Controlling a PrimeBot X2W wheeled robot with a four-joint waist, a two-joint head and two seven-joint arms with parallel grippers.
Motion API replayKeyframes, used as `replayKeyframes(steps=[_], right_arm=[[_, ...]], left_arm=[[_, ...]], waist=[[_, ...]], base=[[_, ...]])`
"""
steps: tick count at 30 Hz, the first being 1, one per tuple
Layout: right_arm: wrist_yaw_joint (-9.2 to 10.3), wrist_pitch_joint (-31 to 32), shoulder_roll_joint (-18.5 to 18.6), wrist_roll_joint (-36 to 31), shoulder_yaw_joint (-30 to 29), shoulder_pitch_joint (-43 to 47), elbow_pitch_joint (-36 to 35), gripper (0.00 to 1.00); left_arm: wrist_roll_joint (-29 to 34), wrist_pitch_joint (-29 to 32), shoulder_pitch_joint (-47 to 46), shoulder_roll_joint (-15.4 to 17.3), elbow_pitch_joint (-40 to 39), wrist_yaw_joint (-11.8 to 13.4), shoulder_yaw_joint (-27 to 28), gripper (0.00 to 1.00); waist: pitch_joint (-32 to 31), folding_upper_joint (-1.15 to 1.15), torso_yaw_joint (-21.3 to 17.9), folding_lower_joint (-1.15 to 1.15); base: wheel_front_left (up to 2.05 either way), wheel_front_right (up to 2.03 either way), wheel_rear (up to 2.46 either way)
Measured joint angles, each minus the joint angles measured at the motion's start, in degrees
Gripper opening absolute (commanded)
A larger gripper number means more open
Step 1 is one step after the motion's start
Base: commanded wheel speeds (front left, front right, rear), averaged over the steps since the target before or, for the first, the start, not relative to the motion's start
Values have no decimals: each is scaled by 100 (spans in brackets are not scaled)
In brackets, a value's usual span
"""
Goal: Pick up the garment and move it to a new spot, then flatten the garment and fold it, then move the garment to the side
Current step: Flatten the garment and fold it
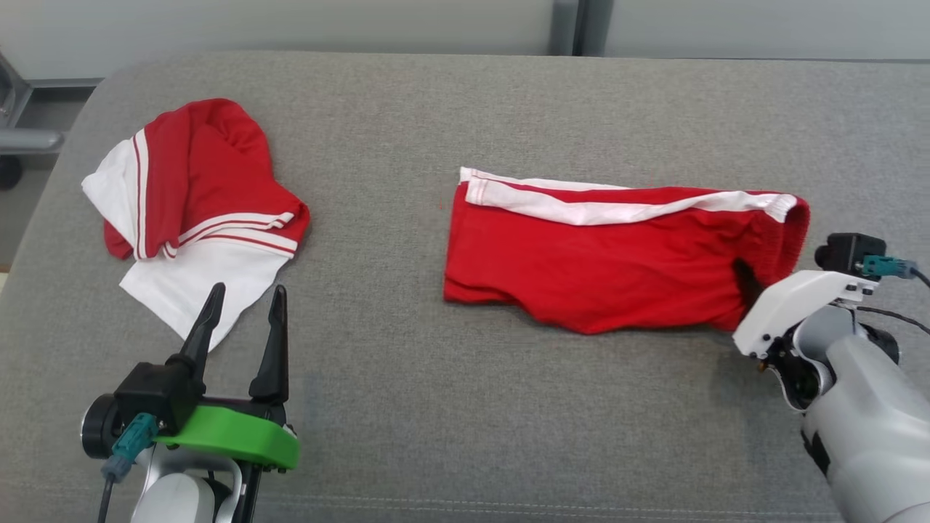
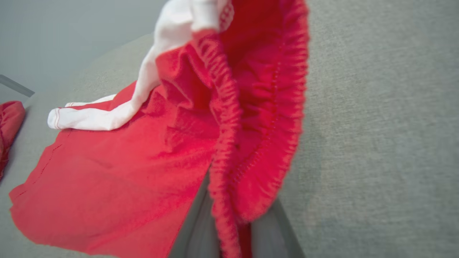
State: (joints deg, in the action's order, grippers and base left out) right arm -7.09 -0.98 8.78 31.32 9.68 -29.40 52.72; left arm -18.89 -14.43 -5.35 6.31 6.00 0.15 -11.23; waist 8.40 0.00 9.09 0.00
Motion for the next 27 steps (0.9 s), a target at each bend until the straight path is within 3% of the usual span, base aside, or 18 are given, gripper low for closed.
replayKeyframes(steps=[8,27], right_arm=[[-3,-99,521,-16,24,77,-33,0],[-3,88,110,389,693,9,-815,0]], left_arm=[[1,0,97,-8,5,-42,-3,100],[59,0,98,-142,57,-116,-147,100]], waist=[[-114,0,-392,0],[-159,0,-535,0]], base=[[0,0,0],[0,0,0]])
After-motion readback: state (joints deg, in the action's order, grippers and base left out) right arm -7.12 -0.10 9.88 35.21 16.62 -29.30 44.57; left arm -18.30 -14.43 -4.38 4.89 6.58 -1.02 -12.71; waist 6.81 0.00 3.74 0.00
